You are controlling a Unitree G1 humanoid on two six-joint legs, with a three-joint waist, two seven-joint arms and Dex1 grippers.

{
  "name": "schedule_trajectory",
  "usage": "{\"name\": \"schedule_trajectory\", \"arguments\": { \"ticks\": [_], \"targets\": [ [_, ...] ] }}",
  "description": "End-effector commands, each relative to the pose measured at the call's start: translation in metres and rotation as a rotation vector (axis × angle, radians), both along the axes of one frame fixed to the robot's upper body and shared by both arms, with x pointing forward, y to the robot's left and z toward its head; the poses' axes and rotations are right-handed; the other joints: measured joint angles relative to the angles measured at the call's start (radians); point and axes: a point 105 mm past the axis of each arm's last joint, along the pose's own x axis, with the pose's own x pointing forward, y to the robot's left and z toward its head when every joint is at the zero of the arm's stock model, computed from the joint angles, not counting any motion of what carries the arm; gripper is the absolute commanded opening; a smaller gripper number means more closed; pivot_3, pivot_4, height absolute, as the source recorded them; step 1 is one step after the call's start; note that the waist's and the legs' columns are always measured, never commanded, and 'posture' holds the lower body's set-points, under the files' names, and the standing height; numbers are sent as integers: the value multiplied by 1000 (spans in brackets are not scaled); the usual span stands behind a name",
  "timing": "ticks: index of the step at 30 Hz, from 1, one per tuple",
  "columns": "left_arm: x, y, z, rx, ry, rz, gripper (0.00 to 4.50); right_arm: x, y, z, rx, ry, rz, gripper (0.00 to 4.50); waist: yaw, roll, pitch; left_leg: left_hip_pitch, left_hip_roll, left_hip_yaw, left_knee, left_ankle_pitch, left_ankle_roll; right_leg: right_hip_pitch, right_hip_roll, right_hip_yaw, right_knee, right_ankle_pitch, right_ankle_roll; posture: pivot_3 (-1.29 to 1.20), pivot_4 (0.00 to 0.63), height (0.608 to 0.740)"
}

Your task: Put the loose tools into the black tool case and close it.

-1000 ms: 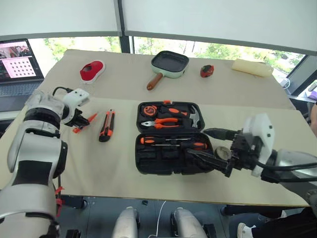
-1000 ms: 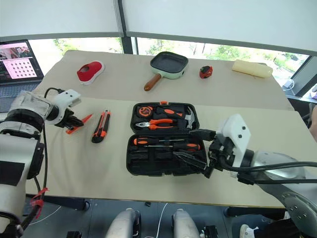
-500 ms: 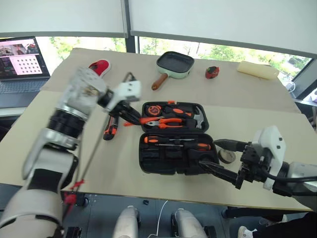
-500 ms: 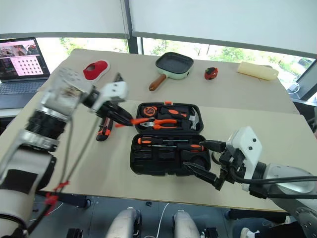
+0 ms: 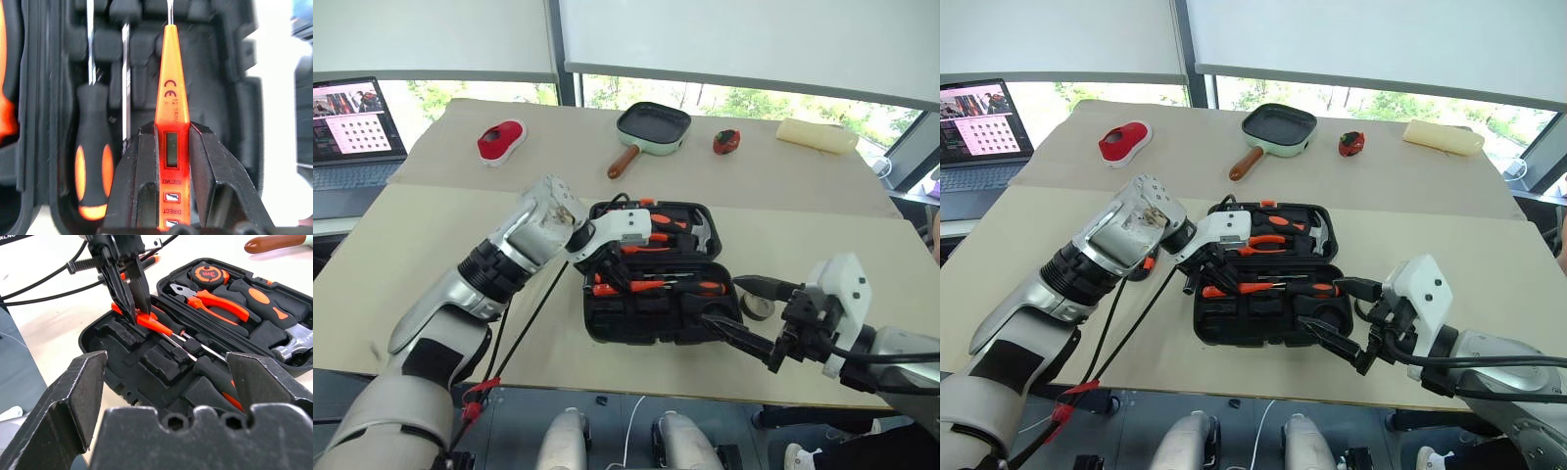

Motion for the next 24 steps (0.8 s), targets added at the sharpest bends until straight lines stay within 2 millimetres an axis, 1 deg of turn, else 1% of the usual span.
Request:
{"name": "schedule_trajectory", "arguments": {
  "ticks": [1,10,18,20,21,22,23,24],
  "targets": [
    [-3,-5,-4,8,4,-12,426,0,3,6,8,-56,-4,4500,-1,0,0,0,0,0,0,0,0,0,0,0,0,0,0,0,150,740],
    [0,-7,-24,59,-20,-25,426,3,3,6,18,-73,-22,4500,-1,0,0,0,0,0,0,0,0,0,0,0,0,0,0,0,150,740],
    [-1,-2,-31,80,-12,-30,426,2,4,6,23,-74,-31,4500,-1,1,0,0,0,0,0,0,0,0,0,0,0,0,0,0,150,740],
    [-5,-4,-25,54,25,-24,1429,2,3,5,26,-72,-33,4500,-1,1,0,0,0,0,0,0,0,0,0,0,0,0,0,0,150,740],
    [-7,-5,-22,42,40,-20,1617,2,3,5,27,-71,-33,4500,-1,1,0,0,0,0,0,0,0,0,0,0,0,0,0,0,150,740],
    [-8,-5,-16,24,44,-22,2004,2,3,5,28,-69,-33,4500,-2,1,0,0,0,0,0,0,0,0,0,0,0,0,0,0,150,740],
    [-8,-4,-10,8,40,-24,2293,1,3,5,28,-66,-33,4500,-2,1,0,0,0,0,0,0,0,0,0,0,0,0,0,0,150,740],
    [-8,-2,-2,-14,35,-23,2766,1,3,4,30,-61,-32,4500,-2,1,0,0,0,0,0,0,0,0,0,0,0,0,0,0,150,740]
  ]
}}
